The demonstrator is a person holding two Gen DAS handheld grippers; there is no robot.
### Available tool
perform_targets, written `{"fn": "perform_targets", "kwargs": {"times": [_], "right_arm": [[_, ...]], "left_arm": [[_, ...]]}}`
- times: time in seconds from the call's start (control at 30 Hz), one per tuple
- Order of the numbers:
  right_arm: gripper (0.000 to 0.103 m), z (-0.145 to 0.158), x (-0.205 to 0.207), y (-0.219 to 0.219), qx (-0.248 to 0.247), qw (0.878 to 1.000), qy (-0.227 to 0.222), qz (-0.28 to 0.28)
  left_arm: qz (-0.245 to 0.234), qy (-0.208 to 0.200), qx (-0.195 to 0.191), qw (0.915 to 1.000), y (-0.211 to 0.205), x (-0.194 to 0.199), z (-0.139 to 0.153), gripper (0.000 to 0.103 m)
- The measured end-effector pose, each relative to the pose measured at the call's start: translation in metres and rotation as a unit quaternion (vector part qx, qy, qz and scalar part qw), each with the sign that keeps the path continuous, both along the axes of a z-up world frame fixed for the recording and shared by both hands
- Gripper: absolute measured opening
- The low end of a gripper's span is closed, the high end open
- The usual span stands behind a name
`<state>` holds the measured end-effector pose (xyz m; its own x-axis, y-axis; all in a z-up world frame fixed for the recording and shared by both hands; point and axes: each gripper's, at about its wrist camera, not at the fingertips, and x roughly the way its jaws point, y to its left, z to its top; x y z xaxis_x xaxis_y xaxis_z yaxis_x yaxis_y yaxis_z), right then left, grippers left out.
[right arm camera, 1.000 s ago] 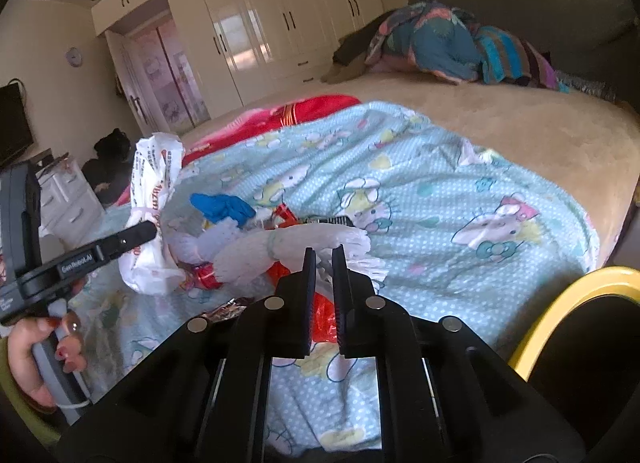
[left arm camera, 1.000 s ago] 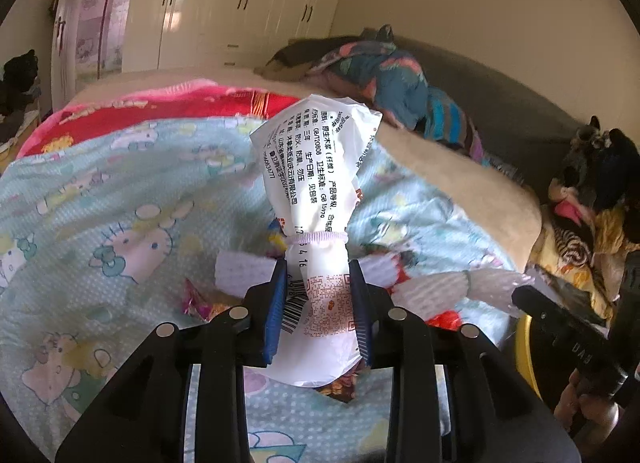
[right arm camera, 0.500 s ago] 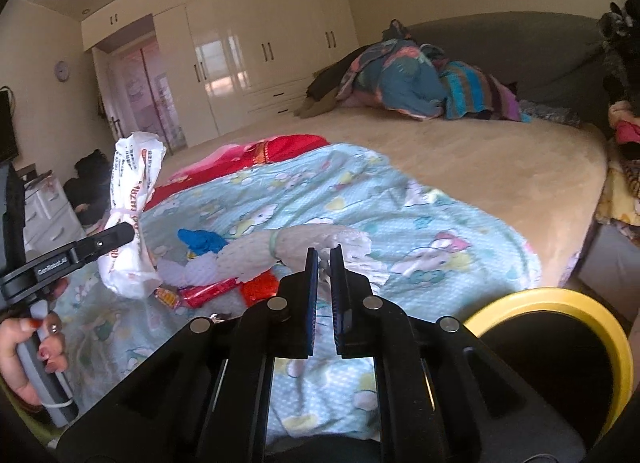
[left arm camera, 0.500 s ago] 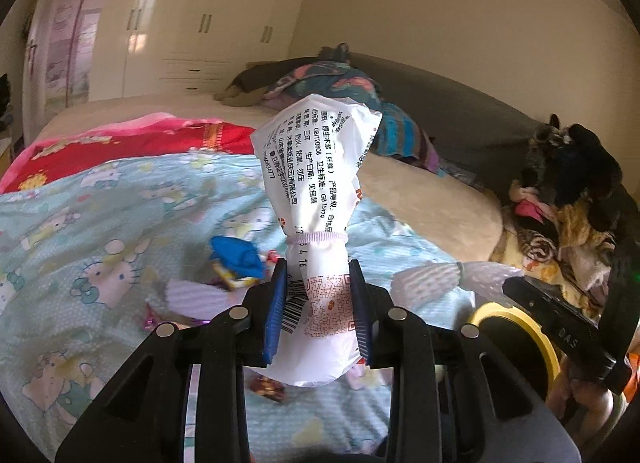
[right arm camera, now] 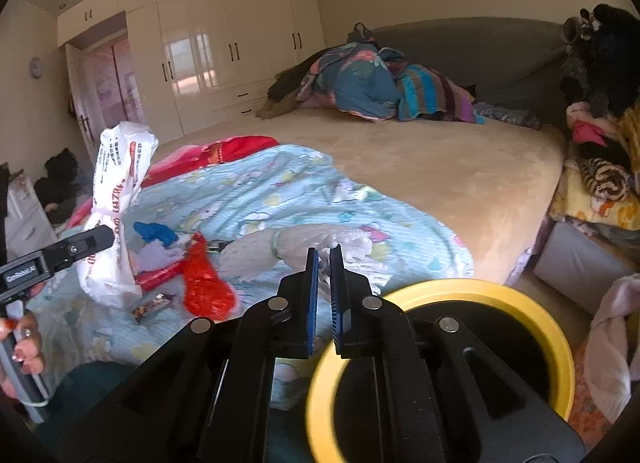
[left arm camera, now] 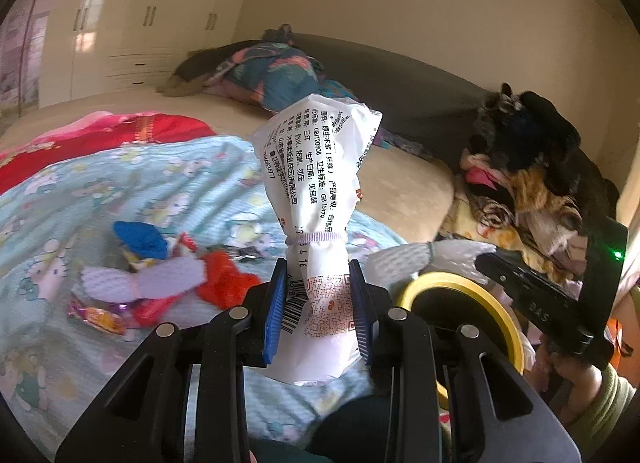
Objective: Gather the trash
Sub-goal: 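Carry the white bag with the left tool over the yellow bin while the right tool grips white foam mesh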
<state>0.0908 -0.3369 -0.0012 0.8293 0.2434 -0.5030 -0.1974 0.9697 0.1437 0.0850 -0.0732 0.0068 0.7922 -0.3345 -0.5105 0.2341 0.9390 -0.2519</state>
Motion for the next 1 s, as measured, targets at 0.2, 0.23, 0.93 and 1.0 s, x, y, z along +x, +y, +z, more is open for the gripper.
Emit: {"fn": "perform_targets", "kwargs": {"times": [0.2, 0.23, 0.93, 1.0], "right_arm": [[0.003, -0.001, -0.006, -0.026, -0.01, 1.0, 0.002, -0.021], [0.003, -0.002, -0.007, -0.031, -0.012, 1.0, 0.003, -0.026], [0.003, -0.034, -0.031, -0.127, -0.024, 0.991, 0.054, -0.119], [0.003, -0.039, -0.033, -0.134, -0.027, 0.99, 0.065, -0.125]], "left_arm": [[-0.045, 0.004, 0.011, 0.9989, -0.039, -0.003, -0.005, 0.029], [-0.055, 0.006, 0.012, 0.9984, -0.048, -0.004, -0.006, 0.029], [-0.167, 0.04, 0.054, 0.9836, -0.163, 0.003, -0.042, 0.029], [-0.176, 0.046, 0.058, 0.9815, -0.174, 0.005, -0.047, 0.029]]}}
